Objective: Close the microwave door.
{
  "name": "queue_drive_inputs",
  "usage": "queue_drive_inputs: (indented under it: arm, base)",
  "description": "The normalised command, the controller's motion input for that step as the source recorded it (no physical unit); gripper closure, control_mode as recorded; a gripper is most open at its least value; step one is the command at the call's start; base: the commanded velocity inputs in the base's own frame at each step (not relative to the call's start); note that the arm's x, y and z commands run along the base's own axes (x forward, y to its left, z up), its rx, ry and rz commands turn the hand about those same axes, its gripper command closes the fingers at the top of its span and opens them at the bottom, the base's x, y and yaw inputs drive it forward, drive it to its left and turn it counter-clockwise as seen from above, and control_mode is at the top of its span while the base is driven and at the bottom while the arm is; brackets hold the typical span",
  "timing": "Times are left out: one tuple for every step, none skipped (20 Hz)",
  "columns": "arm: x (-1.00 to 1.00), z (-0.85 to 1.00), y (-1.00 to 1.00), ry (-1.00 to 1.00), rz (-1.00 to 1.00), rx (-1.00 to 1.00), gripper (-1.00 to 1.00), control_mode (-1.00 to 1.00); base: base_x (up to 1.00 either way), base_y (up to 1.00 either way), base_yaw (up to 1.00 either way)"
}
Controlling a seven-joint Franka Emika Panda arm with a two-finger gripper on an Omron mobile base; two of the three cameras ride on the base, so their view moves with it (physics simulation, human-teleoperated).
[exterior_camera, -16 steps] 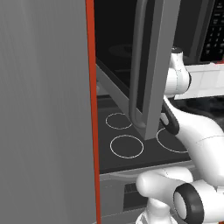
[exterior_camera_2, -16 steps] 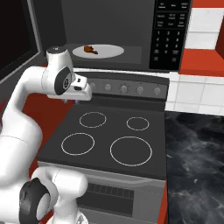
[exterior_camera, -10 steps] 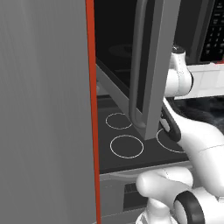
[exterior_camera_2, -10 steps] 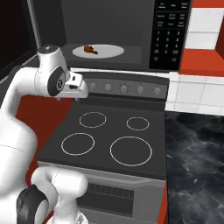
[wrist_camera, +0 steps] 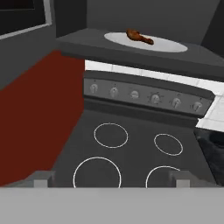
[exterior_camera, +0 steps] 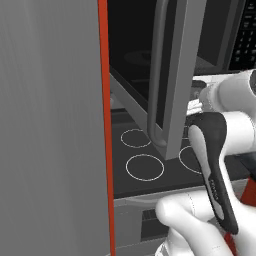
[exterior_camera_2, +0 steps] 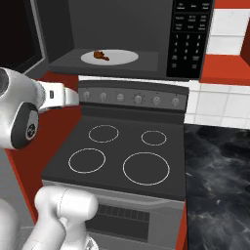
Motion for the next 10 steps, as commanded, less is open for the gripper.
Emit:
queue_drive_inputs:
  arm:
    - [-1.00,0.76,0.00,-0.62,0.02,0.00,-1.00,-1.00]
    - [-1.00,0.82,0.00,-0.58,0.02,0.00,-1.00,-1.00]
    - [-1.00,0.83,0.00,-0.52,0.01,0.00,-1.00,-1.00]
    - [-1.00,0.79,0.00,-0.45,0.01,0.00,-1.00,-1.00]
    - [-1.00,0.74,0.00,-0.41,0.00,0.00,-1.00,-1.00]
    - [-1.00,0.77,0.00,-0.39,0.00,0.00,-1.00,-1.00]
    - [-1.00,0.79,0.00,-0.37,0.00,0.00,-1.00,-1.00]
    - [-1.00,0.79,0.04,-0.31,0.01,0.00,-1.00,-1.00]
    - [-1.00,0.81,0.20,-0.27,0.03,0.00,-1.00,-1.00]
    - [-1.00,0.71,0.07,-0.26,0.06,0.00,-1.00,-1.00]
  base:
    - [0.00,0.00,0.00]
    - [0.00,0.00,0.00]
    - [0.00,0.00,0.00]
    - [0.00,0.00,0.00]
    - [0.00,0.00,0.00]
    - [0.00,0.00,0.00]
    - [0.00,0.00,0.00]
    - [0.00,0.00,0.00]
    - [0.00,0.00,0.00]
    - [0.00,0.00,0.00]
